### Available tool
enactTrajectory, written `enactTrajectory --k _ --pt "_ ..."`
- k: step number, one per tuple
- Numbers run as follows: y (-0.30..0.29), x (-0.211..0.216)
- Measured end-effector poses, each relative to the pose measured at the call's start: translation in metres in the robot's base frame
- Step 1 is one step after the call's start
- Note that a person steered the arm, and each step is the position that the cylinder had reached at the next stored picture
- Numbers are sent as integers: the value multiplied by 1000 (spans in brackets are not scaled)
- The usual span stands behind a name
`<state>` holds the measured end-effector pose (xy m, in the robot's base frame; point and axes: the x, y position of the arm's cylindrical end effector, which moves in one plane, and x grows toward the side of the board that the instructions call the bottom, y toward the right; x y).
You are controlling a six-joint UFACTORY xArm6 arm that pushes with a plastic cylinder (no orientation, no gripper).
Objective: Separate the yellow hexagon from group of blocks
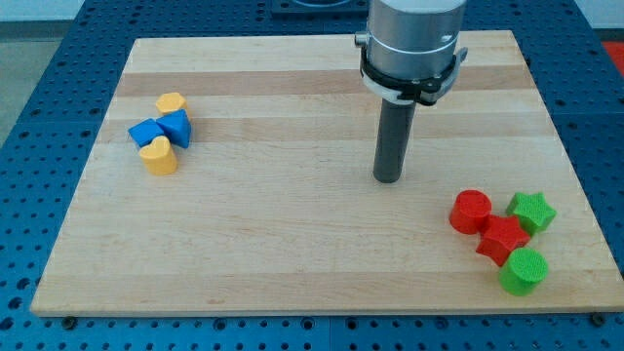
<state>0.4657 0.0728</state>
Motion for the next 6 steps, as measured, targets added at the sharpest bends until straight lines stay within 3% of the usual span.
enactTrajectory --k 2,6 --pt "-9 -13" --pt "-243 -205"
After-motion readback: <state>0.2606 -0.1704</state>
